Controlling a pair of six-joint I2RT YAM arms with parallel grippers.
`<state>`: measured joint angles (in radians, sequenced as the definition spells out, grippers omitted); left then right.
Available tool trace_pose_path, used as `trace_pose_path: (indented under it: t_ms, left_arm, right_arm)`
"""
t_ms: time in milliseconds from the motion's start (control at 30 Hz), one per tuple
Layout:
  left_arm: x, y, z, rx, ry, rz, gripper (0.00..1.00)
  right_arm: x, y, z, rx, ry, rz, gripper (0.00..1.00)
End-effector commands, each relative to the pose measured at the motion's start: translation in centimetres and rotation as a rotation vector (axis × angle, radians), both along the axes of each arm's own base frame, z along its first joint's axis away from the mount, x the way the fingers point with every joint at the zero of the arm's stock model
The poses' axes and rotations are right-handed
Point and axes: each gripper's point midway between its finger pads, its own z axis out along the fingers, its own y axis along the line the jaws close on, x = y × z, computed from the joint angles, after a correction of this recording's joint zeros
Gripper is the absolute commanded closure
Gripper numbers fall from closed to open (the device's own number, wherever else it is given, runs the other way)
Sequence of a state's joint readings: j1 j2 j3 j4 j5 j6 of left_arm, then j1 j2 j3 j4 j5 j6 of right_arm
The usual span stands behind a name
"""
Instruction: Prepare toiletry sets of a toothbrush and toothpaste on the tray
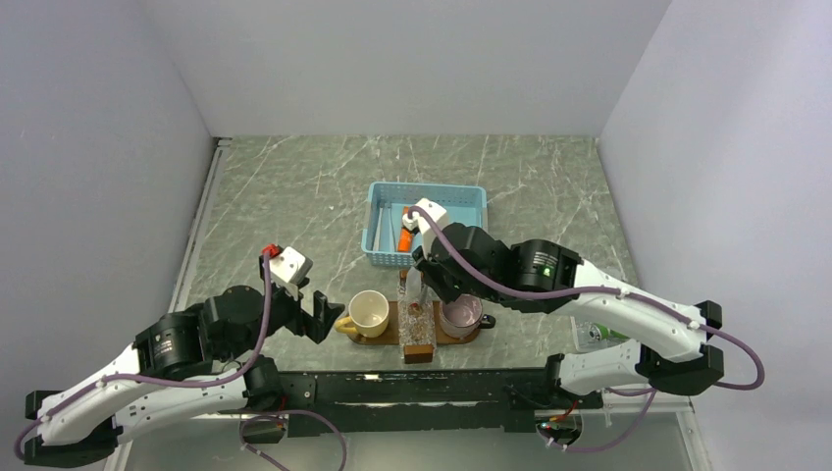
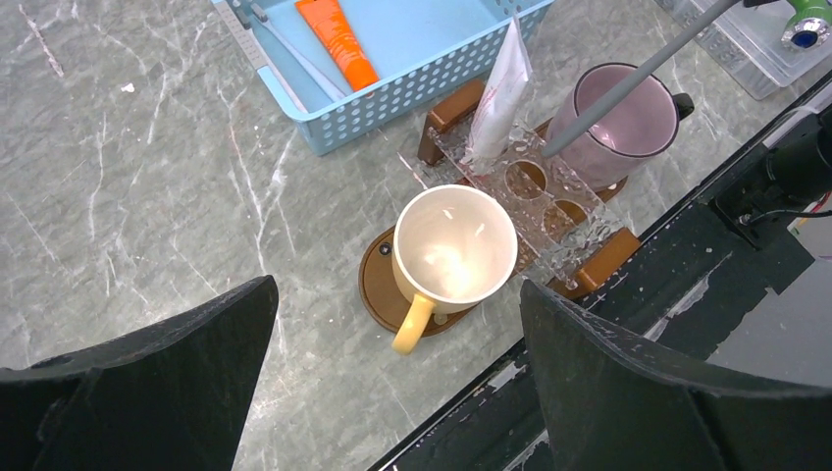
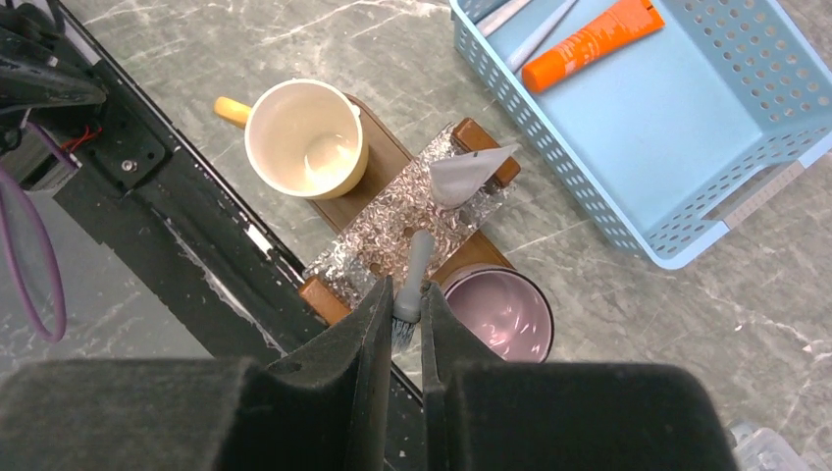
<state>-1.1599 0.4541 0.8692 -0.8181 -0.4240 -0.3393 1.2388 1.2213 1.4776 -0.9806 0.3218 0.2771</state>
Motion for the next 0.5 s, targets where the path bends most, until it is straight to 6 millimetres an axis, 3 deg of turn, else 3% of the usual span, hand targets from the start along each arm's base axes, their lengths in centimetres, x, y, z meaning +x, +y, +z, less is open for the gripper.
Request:
trace_pose_path:
  t_ms: [0, 467]
  left_arm:
    - [0.1, 0.4, 0.1, -0.019, -0.001, 0.025, 0.01]
    - [0.1, 0.8, 0.1, -0.02, -0.011, 0.031, 0.01]
  right_arm:
    - [0.6, 1.8, 1.4, 0.063, -0.022, -0.013, 1.0]
    - [0.8, 3.8, -1.4, 0.022, 0.014, 0.012, 1.0]
